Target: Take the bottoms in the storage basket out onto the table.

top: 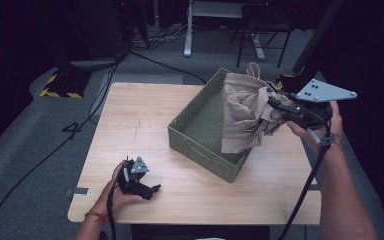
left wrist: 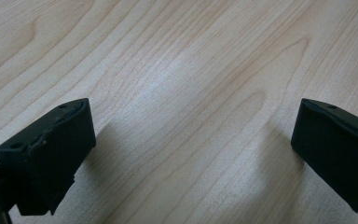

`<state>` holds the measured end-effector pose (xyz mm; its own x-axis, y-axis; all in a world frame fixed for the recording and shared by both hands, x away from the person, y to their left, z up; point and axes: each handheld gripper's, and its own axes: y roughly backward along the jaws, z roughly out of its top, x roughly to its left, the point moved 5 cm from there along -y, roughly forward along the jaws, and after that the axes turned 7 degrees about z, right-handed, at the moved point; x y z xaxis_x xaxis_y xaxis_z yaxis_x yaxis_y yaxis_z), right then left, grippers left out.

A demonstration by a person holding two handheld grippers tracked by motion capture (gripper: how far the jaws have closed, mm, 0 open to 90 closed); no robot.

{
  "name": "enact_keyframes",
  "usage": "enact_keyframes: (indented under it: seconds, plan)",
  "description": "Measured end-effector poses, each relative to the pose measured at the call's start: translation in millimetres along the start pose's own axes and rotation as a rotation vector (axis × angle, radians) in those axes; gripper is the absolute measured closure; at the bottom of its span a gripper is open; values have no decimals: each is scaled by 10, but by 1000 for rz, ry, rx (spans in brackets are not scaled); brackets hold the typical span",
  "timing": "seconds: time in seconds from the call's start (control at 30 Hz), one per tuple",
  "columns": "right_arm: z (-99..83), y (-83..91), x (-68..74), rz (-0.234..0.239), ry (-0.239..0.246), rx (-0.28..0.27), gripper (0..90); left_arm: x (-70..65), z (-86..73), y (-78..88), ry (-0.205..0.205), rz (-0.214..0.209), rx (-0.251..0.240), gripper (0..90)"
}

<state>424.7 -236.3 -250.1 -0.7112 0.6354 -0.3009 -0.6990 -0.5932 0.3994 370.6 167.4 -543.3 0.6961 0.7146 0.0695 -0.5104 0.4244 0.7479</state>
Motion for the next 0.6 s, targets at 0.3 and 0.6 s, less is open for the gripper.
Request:
enact_keyframes:
  seconds: [0.3,0.6]
  plan:
    - [-159,372,-63,-10,-19,-22,696,2,0,0,-2,1,1,1]
    - [-525,743,-31,-29,-44,-50,697,2,0,1,-3,1,1,1]
